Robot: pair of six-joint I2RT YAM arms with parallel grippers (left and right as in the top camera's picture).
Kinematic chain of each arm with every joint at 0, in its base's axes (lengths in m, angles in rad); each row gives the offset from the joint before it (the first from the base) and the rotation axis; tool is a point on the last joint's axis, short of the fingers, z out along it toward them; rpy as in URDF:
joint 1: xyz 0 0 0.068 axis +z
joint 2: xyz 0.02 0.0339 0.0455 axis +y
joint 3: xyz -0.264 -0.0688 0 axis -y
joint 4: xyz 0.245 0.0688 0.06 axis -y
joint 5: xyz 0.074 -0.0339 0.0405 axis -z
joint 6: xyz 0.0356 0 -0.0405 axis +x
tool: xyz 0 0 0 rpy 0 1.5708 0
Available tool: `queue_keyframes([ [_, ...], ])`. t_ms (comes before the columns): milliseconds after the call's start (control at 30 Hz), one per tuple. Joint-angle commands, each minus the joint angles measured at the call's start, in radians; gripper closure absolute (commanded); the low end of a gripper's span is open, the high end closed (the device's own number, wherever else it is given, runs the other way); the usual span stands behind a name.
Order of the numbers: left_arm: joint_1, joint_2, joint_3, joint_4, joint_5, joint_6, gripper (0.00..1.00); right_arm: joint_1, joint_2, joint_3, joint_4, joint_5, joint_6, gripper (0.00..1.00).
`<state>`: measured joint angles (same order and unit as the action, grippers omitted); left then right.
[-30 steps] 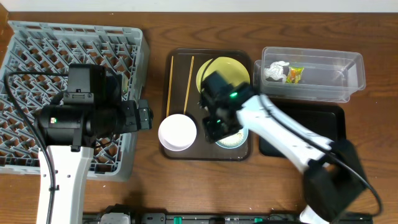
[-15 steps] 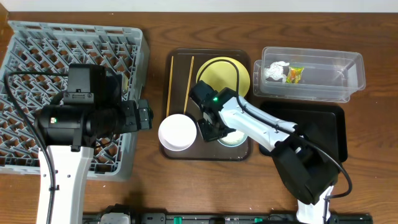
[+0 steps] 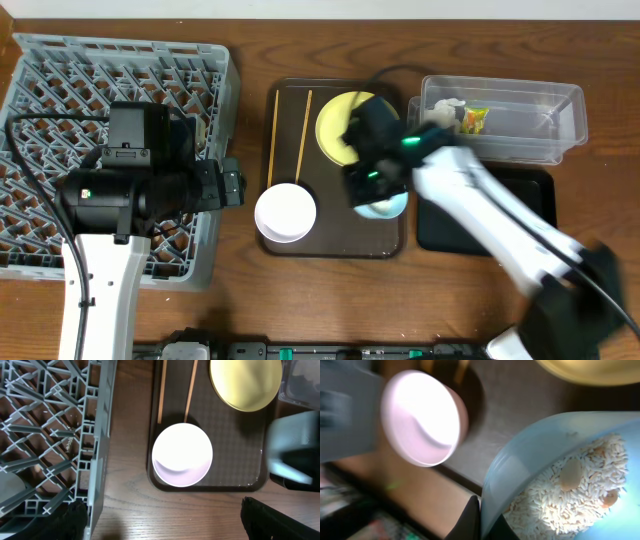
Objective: Sort waste into correct bins and load items into the dishwasher
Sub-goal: 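Grasp the blue bowl of rice with the right gripper, then tip the blue bowl over the black tray to empty the rice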
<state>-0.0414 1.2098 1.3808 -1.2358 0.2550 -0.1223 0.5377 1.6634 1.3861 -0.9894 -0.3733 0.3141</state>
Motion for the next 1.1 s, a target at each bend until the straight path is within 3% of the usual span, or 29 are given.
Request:
queue_keyframes([
  [0,-0.002,-0.007,0.011,-0.002,-0.01,0.014,0.02,-0.132,-0.097,0.008,-0.051,-0.18,-0.093,0.99],
  [133,-0.002,-0.007,0.011,-0.002,-0.01,0.014,0.02,-0.341,-0.121,0.005,-0.183,-0.336,-0.242,0.99],
  [300,-0.002,-0.007,0.011,-0.002,-0.01,0.014,0.02,-0.523,-0.119,-0.087,-0.186,-0.497,-0.368,0.99],
  [433,-0.002,-0.007,0.011,-0.002,-0.01,0.014,0.02,-0.643,-0.119,-0.233,-0.115,-0.619,-0.423,0.99],
  [567,-0.002,-0.007,0.011,-0.002,-0.01,0.014,0.02,-0.768,-0.119,-0.408,0.086,-0.703,-0.451,0.99],
  [667,-0.002,-0.007,0.011,-0.002,-0.01,0.013,0.02,-0.854,-0.119,-0.494,0.211,-0.87,-0.49,0.99],
  [867,-0.002,-0.007,0.011,-0.002,-0.01,0.014,0.02,-0.965,-0.119,-0.576,0.283,-0.996,-0.533,0.99],
  [1067,-0.002,-0.007,0.011,-0.002,-0.01,0.014,0.02,-0.972,-0.119,-0.583,0.282,-1.126,-0.636,0.99],
])
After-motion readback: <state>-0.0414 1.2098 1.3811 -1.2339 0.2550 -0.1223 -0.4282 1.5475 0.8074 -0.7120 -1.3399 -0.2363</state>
